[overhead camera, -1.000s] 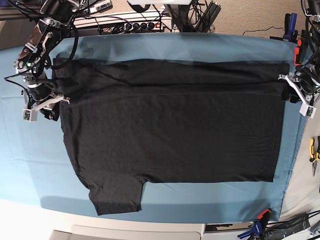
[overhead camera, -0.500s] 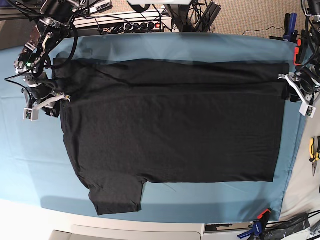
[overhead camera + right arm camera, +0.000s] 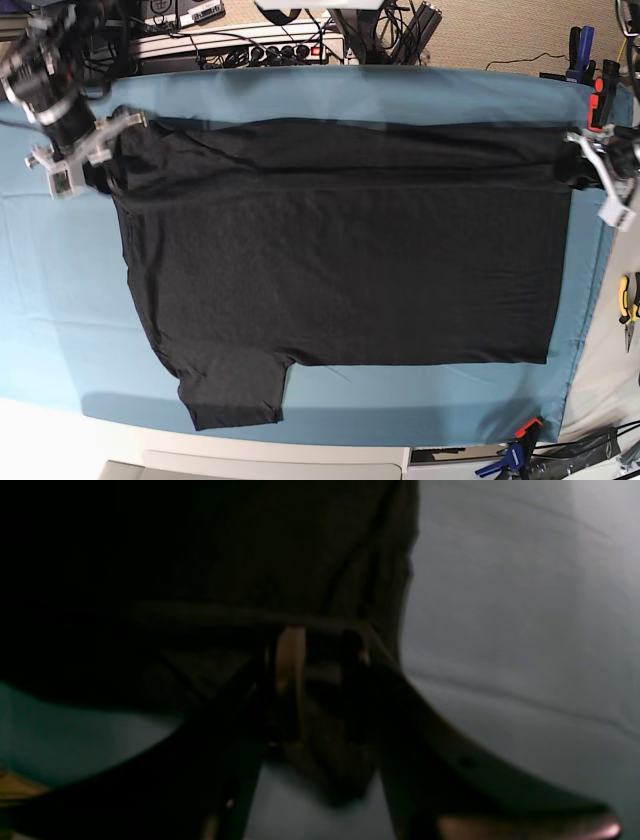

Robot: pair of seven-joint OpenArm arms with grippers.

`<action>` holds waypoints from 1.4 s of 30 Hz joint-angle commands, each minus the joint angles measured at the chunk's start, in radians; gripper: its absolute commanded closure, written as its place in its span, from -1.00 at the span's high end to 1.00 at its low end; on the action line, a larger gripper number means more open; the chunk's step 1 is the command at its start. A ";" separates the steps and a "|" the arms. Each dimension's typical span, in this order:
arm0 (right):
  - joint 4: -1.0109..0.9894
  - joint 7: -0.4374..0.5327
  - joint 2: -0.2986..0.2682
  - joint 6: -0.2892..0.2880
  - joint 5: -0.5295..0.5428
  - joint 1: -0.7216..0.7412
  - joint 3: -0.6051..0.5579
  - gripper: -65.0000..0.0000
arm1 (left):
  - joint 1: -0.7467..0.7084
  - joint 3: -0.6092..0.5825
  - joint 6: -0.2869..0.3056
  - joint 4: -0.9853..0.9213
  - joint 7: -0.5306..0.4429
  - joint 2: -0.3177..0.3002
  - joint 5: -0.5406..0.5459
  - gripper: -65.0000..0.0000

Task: Fold the T-shirt properly
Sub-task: 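Move the right gripper to the folded corner and regrasp it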

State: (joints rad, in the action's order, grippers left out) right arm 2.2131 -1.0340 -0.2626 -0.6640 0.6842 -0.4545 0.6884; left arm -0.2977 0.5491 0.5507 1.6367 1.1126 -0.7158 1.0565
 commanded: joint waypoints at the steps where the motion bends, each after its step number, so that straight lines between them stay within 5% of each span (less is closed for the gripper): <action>1: 0.041 0.020 -0.014 0.012 0.027 -0.029 0.045 -0.59 | -0.008 0.046 0.000 0.013 -0.009 -0.027 0.016 -0.39; 5: 0.076 0.008 0.002 0.103 0.071 -0.129 0.210 -0.59 | -0.095 0.161 -0.020 0.013 -0.024 -0.026 0.022 -0.39; 10: 0.076 0.009 0.109 0.216 0.088 -0.209 0.337 -0.59 | -0.205 0.194 -0.033 0.013 -0.031 0.005 0.072 -0.39; 15: 0.076 0.004 0.205 0.213 0.165 -0.261 0.352 -0.59 | -0.256 0.194 0.016 0.013 0.004 0.090 0.161 -0.39; 19: 0.076 0.003 0.201 0.121 0.161 -0.263 0.352 -0.59 | -0.257 0.194 0.081 0.036 0.059 0.117 0.175 -0.39; 23: 0.076 -0.002 0.180 0.105 0.161 -0.263 0.352 -0.59 | -0.257 0.194 0.055 0.076 0.050 0.109 0.179 -0.39; 31: 0.066 0.018 0.258 0.309 0.102 -0.263 0.351 -0.59 | -0.256 0.193 -0.010 0.078 -0.010 0.150 0.156 -0.39; 42: -0.137 0.072 0.265 0.351 0.094 -0.150 0.351 -0.59 | -0.248 0.193 -0.053 0.077 -0.074 0.211 0.065 -0.39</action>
State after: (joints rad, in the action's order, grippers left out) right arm 2.0598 -0.9871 0.0166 -0.3115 0.7700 -0.5961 1.0321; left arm -0.5446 0.7334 0.4900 1.7016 1.0534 -0.4873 1.1065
